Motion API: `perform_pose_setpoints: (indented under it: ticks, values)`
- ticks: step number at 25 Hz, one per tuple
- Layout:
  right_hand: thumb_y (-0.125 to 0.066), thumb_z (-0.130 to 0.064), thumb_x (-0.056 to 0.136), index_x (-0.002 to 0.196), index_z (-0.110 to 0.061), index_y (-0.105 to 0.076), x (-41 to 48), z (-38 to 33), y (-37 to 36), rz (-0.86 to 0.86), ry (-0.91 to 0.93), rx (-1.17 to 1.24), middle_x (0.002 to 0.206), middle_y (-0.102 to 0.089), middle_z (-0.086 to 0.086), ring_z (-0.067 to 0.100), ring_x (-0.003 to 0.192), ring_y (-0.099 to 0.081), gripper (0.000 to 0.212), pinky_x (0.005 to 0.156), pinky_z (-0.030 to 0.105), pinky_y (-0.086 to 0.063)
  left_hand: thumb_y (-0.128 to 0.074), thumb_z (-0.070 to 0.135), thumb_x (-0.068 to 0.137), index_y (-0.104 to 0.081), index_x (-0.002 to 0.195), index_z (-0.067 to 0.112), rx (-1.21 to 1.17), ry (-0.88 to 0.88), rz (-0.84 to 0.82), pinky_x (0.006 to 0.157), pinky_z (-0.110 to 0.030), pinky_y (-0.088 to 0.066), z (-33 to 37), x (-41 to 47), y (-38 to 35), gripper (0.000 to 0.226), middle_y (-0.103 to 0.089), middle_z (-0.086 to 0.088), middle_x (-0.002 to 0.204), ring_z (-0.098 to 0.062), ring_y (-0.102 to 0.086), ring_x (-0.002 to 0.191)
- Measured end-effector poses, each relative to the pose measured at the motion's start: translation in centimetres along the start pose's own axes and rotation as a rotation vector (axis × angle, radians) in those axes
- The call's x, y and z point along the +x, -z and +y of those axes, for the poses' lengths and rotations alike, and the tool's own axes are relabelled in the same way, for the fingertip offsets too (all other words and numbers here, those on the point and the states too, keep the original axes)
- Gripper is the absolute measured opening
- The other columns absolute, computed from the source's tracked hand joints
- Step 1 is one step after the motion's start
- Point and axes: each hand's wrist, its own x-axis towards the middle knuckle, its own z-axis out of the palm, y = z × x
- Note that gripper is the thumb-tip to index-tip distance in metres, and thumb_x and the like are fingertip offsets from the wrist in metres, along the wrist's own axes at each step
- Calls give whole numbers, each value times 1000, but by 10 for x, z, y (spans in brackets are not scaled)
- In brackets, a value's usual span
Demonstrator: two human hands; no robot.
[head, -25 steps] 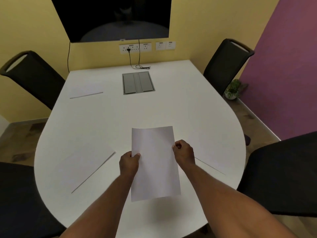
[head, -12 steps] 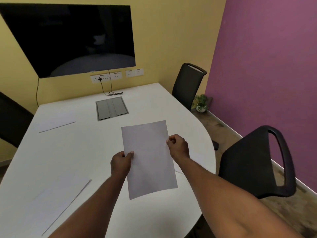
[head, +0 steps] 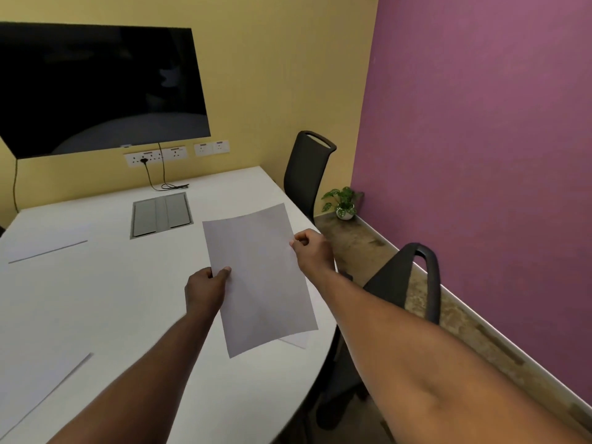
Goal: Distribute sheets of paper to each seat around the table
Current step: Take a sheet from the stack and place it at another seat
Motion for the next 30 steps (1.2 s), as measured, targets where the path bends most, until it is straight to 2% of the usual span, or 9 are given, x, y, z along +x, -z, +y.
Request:
perform_pose_setpoints:
  ticks: [3,7,10,12,16,19,22,25,30]
  values:
    - [-67,-27,91,92,-22,-68,27,14,54,17,24,11,83,-67,-8,11,79,-62,5,59,22,-44,-63,38,87,-72,79,12,1,-33,20,74,-40,-53,31,-19,-46,29,-72,-6,80,-30,-67,78]
    - [-67,-27,92,88,-27,-64,54,27,104,37,22,46,82,-66,-12,7,78,-63,5,60,24,-49,-63,40,86,-70,73,14,-19,-55,23,62,-33,-46,67,-32,-88,30,-71,-2,76,-29,-67,76]
    - [-68,-26,92,91,-25,-67,88,37,131,56,34,68,85,-68,-9,11,82,-65,2,68,30,-56,-63,41,86,-70,71,17,-44,-61,28,69,-38,-52,94,-24,-121,29,-72,0,76,-27,-68,77]
    - [-68,-26,92,92,-25,-67,113,47,142,44,43,77,85,-68,-10,10,81,-65,2,68,29,-57,-65,41,86,-70,71,21,-87,-51,38,76,-42,-56,105,-13,-146,25,-73,2,78,-26,-69,78]
    - [-69,-24,92,88,-25,-66,173,72,158,5,57,79,83,-67,-10,7,78,-64,5,60,20,-48,-67,40,87,-71,74,18,-148,-15,72,78,-45,-56,112,18,-204,26,-73,0,80,-27,-70,79]
    - [-72,-21,90,84,-27,-65,227,93,169,-16,40,113,83,-67,-8,9,78,-64,11,63,22,-50,-68,40,87,-71,77,9,-227,22,90,77,-44,-55,120,48,-256,32,-73,-4,81,-28,-68,77]
    - [-76,-19,87,84,-29,-64,273,110,187,-42,26,114,84,-69,-5,12,82,-67,16,72,30,-58,-70,40,85,-68,78,1,-297,67,84,71,-38,-51,136,68,-300,40,-71,-7,78,-27,-62,71]
    - [-79,-18,84,83,-28,-64,317,119,205,-34,17,116,84,-71,-2,16,84,-69,18,74,32,-59,-71,40,84,-68,77,0,-333,91,83,71,-38,-51,158,87,-331,41,-70,-6,77,-24,-61,69]
    - [-80,-19,83,81,-25,-65,388,133,215,-52,38,79,83,-70,-5,13,82,-67,17,70,30,-57,-71,42,85,-68,71,7,-344,106,113,70,-37,-52,186,117,-372,38,-72,-5,78,-24,-63,68]
